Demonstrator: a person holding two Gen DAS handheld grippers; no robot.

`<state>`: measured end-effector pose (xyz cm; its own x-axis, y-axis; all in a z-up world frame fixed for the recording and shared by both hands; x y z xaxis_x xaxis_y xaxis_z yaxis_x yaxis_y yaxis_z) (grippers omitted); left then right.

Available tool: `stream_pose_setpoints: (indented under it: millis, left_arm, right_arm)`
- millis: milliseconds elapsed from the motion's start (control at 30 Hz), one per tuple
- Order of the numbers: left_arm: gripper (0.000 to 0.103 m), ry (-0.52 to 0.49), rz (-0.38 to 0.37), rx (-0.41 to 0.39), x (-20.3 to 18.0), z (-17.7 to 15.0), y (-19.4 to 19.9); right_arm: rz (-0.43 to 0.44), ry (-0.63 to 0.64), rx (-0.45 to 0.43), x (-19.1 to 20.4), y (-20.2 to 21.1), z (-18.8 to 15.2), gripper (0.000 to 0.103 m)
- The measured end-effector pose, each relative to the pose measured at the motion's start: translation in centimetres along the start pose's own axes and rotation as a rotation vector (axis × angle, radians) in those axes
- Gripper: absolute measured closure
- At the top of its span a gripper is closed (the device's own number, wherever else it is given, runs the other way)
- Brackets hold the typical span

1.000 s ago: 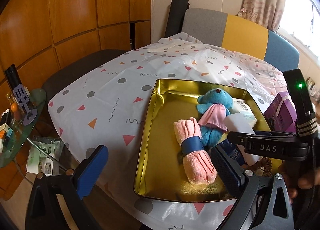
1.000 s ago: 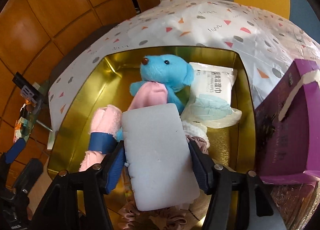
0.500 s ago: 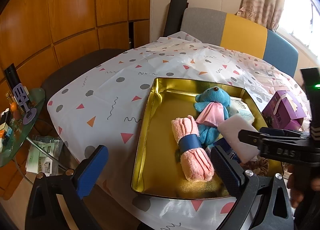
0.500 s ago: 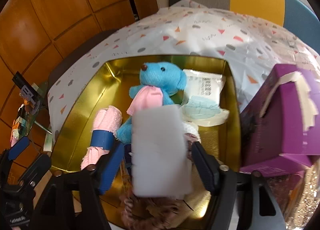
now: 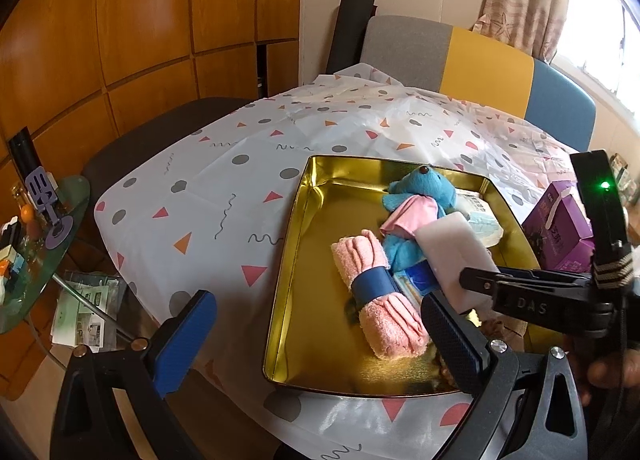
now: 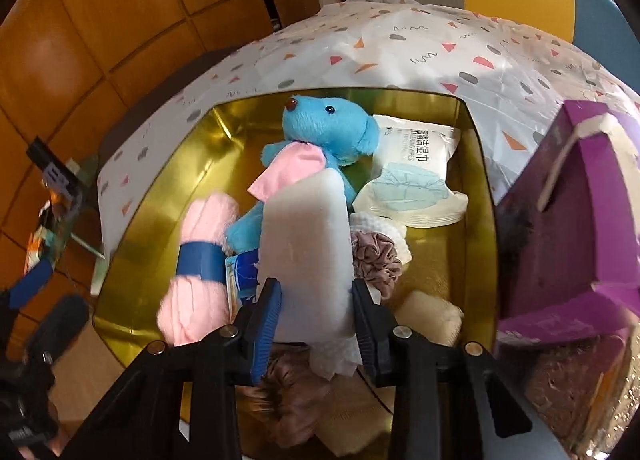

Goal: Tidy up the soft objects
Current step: 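Lower the sponge into the tray beside the teddy bear and open the right tool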

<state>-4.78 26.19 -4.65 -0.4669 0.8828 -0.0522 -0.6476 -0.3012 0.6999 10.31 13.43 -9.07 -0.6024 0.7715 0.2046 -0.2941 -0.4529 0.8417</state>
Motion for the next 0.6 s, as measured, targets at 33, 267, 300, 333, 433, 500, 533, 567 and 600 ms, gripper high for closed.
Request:
stream_pose_setpoints:
  millis: [33, 267, 300, 333, 433, 500, 533, 567, 600]
  left_arm:
    - [0.0, -0.002, -0.001, 0.0, 0.0, 0.0, 0.0]
    - [0.0, -0.007, -0.008, 0.0, -0.2, -0.1, 0.2]
    - [0.0, -0.01, -0.008, -0.001, -0.3, -0.1, 0.2]
    - [0.0, -0.012, -0.009, -0.003, -0.4, -0.1, 0.3]
    - [0.0, -0.018, -0.014, -0.008, -0.6, -0.1, 0.6]
    - [0.0, -0.025, -0.013, -0.014, -0.8, -0.1, 0.8]
    - [0.0, -0.027, -0.014, -0.015, -0.9, -0.1, 0.9]
    - [0.0, -0.03, -0.016, -0.015, -1.0, 0.0, 0.9]
    - [0.0, -0.033, -0.017, -0.016, -1.1, 0.0, 1.0]
  right_arm:
    - [0.003, 0.004, 0.003, 0.1, -0.1, 0.1, 0.067]
    - [-0.03, 0.031, -0.02, 0.9, 1.5, -1.2, 0.045]
    - [-0.04, 0.039, -0.034, 0.9, 1.9, -1.3, 0.045]
    - [-0.051, 0.048, -0.051, 1.0, 2.6, -1.5, 0.044]
    - [-0.077, 0.078, -0.101, 1.1, 4.7, -1.9, 0.044]
    - [-0.09, 0.1, -0.135, 1.1, 6.3, -2.2, 0.044]
    - [-0.097, 0.112, -0.156, 1.0, 7.1, -2.3, 0.044]
    - [-0.105, 0.12, -0.176, 0.8, 8.0, -2.4, 0.044]
    - [-0.109, 0.125, -0.198, 0.5, 8.9, -2.5, 0.044]
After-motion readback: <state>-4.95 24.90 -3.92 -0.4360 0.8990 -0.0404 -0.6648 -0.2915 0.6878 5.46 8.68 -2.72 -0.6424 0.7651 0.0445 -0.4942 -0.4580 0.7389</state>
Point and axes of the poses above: each gripper's, at about its wrist camera, not at the fingertips, and y roughly against the way its jaws point, x to its left, z to its top, the point moved 1 cm from there along -y, roughly the way its jaws point
